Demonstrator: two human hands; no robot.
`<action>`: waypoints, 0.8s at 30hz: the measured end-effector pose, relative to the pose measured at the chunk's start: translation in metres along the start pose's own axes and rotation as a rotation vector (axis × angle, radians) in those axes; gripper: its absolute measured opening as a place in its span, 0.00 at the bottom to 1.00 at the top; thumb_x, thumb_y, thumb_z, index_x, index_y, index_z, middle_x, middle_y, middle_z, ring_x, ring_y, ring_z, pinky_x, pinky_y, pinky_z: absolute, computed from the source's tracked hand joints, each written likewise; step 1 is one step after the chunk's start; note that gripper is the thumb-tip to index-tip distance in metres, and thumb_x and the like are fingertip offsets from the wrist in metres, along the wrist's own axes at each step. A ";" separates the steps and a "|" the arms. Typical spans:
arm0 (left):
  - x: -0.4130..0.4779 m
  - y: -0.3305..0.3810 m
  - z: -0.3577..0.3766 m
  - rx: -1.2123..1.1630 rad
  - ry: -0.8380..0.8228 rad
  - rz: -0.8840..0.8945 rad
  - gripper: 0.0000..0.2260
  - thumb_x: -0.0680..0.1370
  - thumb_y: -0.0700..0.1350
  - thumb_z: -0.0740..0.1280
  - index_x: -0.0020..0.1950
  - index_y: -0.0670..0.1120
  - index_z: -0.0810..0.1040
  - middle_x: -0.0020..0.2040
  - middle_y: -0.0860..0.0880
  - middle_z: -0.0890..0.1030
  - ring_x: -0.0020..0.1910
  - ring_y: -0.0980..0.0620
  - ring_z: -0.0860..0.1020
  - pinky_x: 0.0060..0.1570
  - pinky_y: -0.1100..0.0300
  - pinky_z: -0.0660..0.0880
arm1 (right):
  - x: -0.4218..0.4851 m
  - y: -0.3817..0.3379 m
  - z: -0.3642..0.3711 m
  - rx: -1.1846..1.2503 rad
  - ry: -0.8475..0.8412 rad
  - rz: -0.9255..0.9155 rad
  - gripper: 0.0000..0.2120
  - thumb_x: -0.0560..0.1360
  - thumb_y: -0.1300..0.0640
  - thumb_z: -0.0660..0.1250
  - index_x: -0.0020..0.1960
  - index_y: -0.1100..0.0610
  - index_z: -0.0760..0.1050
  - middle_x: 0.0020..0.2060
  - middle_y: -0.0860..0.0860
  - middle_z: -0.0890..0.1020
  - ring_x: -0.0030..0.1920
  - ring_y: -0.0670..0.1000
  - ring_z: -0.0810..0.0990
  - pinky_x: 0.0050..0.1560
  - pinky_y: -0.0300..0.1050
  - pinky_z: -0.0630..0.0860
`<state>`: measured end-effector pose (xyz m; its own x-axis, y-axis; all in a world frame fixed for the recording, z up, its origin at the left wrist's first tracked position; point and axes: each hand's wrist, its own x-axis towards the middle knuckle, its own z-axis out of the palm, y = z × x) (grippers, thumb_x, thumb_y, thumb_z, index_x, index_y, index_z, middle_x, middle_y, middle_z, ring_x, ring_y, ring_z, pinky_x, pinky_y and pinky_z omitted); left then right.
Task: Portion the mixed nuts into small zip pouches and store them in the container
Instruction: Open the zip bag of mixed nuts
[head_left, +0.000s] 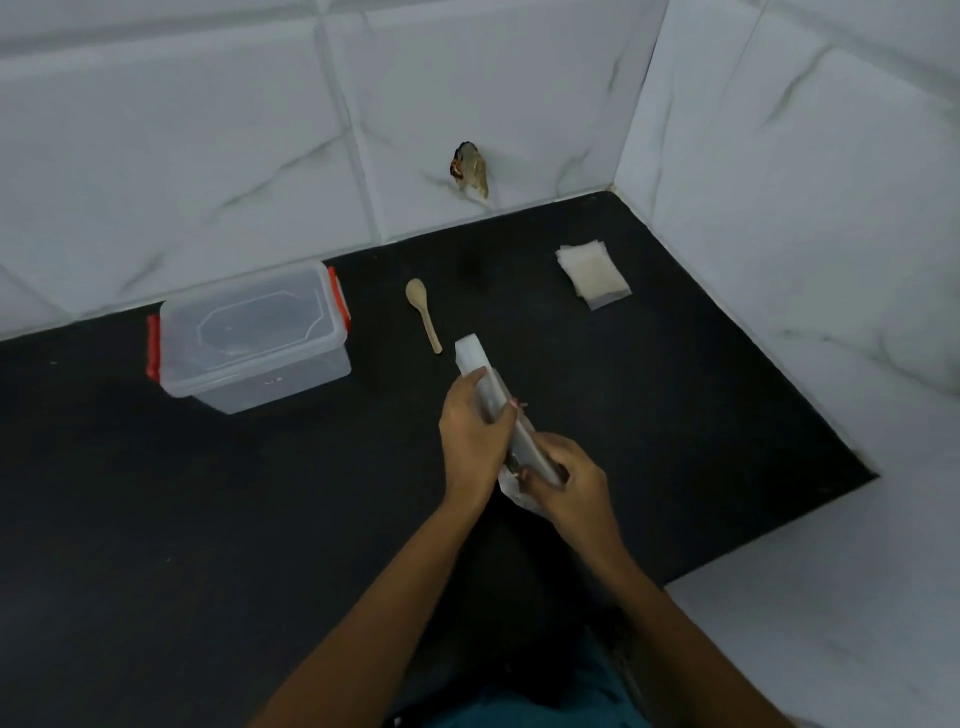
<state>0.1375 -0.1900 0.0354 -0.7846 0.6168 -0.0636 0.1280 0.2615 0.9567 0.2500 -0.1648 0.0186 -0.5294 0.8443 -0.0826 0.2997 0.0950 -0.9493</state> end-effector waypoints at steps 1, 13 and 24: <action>-0.006 -0.003 -0.002 0.002 0.002 -0.008 0.21 0.74 0.40 0.68 0.67 0.43 0.69 0.64 0.46 0.73 0.61 0.53 0.72 0.62 0.55 0.72 | -0.006 0.003 0.001 -0.003 -0.001 0.002 0.12 0.72 0.67 0.68 0.54 0.59 0.78 0.52 0.54 0.79 0.45 0.33 0.77 0.41 0.24 0.71; -0.030 -0.035 -0.014 0.043 -0.090 -0.054 0.20 0.78 0.42 0.63 0.70 0.45 0.66 0.71 0.46 0.63 0.68 0.53 0.66 0.61 0.65 0.67 | -0.025 0.030 0.010 -0.087 -0.071 0.036 0.13 0.73 0.65 0.68 0.57 0.60 0.77 0.54 0.54 0.77 0.48 0.39 0.76 0.44 0.24 0.70; -0.031 -0.036 -0.023 0.115 -0.104 -0.073 0.17 0.79 0.42 0.61 0.69 0.45 0.68 0.72 0.45 0.59 0.69 0.52 0.61 0.62 0.65 0.63 | -0.018 0.021 0.015 -0.416 -0.025 -0.086 0.12 0.70 0.61 0.68 0.54 0.59 0.80 0.57 0.54 0.76 0.58 0.54 0.71 0.56 0.47 0.71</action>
<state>0.1437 -0.2354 0.0098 -0.7282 0.6649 -0.1664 0.1463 0.3879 0.9100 0.2545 -0.1861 -0.0040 -0.5841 0.8115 -0.0203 0.5457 0.3740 -0.7499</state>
